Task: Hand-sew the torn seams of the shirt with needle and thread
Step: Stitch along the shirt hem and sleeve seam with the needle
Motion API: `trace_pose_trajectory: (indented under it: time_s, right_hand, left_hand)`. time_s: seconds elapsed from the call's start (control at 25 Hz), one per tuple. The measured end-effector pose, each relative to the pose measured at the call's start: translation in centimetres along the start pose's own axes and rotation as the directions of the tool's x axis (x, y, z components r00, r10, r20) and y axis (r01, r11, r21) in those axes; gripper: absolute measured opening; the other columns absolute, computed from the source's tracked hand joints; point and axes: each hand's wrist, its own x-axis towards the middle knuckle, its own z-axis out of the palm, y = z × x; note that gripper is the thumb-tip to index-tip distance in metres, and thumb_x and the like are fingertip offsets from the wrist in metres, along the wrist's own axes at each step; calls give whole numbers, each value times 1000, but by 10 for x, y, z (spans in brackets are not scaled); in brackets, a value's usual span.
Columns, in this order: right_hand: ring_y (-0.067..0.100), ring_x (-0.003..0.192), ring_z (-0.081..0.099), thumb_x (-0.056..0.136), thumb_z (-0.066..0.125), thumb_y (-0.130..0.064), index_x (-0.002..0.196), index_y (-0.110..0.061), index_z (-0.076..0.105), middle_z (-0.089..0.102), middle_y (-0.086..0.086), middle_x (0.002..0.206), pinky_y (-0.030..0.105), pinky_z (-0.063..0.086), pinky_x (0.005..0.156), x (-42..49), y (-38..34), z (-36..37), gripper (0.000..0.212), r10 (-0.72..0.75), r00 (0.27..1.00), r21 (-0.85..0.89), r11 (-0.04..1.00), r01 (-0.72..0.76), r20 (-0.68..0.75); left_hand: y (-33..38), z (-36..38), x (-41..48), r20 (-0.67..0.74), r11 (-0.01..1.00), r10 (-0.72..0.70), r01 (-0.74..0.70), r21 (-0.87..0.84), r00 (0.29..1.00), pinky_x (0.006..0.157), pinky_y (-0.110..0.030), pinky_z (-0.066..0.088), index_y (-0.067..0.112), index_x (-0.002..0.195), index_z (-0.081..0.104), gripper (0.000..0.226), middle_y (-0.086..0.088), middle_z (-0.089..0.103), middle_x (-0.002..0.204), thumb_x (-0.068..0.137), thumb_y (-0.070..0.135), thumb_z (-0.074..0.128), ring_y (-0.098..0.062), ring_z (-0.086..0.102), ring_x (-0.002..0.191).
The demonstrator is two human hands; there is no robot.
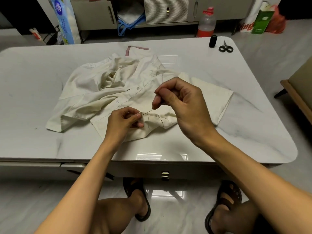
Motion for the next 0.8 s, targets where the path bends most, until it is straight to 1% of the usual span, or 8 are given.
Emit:
trace_pose_trajectory:
  time_s: [0.08, 0.2, 0.28, 0.36, 0.44, 0.56, 0.64, 0.8]
  right_hand:
    - [17, 66, 66, 97, 54, -1, 89, -6, 63, 66, 3, 69, 28, 55, 73, -7, -15, -7, 13, 13, 999, -39, 999, -11, 50]
    - [19, 64, 66, 96, 55, -1, 90, -2, 65, 66, 6, 69, 32, 55, 72, -21, -40, -20, 12, 41, 990, -155, 988, -20, 134]
    - [19, 64, 65, 97, 55, -2, 91, 0, 65, 66, 8, 69, 31, 55, 71, -32, -53, -29, 12, 95, 977, -190, 980, -58, 191]
    - [21, 64, 64, 98, 53, -3, 94, 2, 63, 66, 9, 70, 31, 55, 70, -41, -65, -38, 12, 186, 942, -200, 971, -132, 279]
    - [19, 65, 61, 100, 50, -5, 96, 0, 62, 64, 8, 71, 32, 53, 72, -49, -75, -48, 14, 305, 868, -219, 947, -234, 393]
    - [14, 59, 55, 100, 49, -6, 95, -2, 61, 59, 7, 70, 34, 55, 75, -60, -86, -62, 14, 456, 697, -224, 887, -403, 553]
    - [12, 56, 51, 100, 49, -6, 93, -3, 61, 56, 6, 68, 32, 56, 70, -64, -89, -70, 14, 502, 613, -203, 847, -492, 610]
    - [7, 50, 47, 98, 50, -5, 93, -3, 60, 55, 2, 64, 25, 55, 58, -66, -91, -76, 11, 546, 494, -200, 782, -591, 677]
  left_hand:
    - [-6, 1, 2, -29, 1000, -28, 28, 11, 999, 68, -29, 58, 4, 91, 70, 5, -18, 71, 72, 92, 9, 68, -27, 71, 66]
    - [-13, 3, 1, -72, 996, -86, 83, -45, 994, 58, -25, 55, 6, 89, 67, 5, -15, 69, 72, 94, 8, 67, -22, 70, 61]
    - [-18, 5, 0, -103, 993, -106, 99, -69, 989, 56, -22, 54, 5, 90, 67, 6, -11, 68, 70, 94, 9, 67, -17, 68, 58]
    - [-24, 6, 0, -140, 992, -109, 99, -74, 984, 57, -20, 54, 3, 92, 68, 8, -9, 69, 67, 93, 11, 69, -14, 66, 57]
    - [-27, 8, 0, -173, 993, -108, 98, -68, 979, 56, -18, 53, 3, 92, 69, 9, -10, 68, 67, 93, 12, 70, -13, 63, 54]
    - [-29, 10, 1, -206, 995, -99, 90, -49, 974, 55, -18, 52, 6, 88, 69, 8, -12, 66, 67, 92, 13, 71, -13, 62, 54]
    - [-30, 11, 2, -221, 995, -98, 92, -37, 970, 55, -18, 52, 6, 88, 70, 8, -13, 66, 68, 92, 13, 71, -14, 62, 54]
    - [-32, 11, 2, -248, 996, -80, 89, 25, 965, 56, -18, 53, 3, 91, 70, 13, -12, 67, 68, 92, 16, 71, -13, 62, 55]
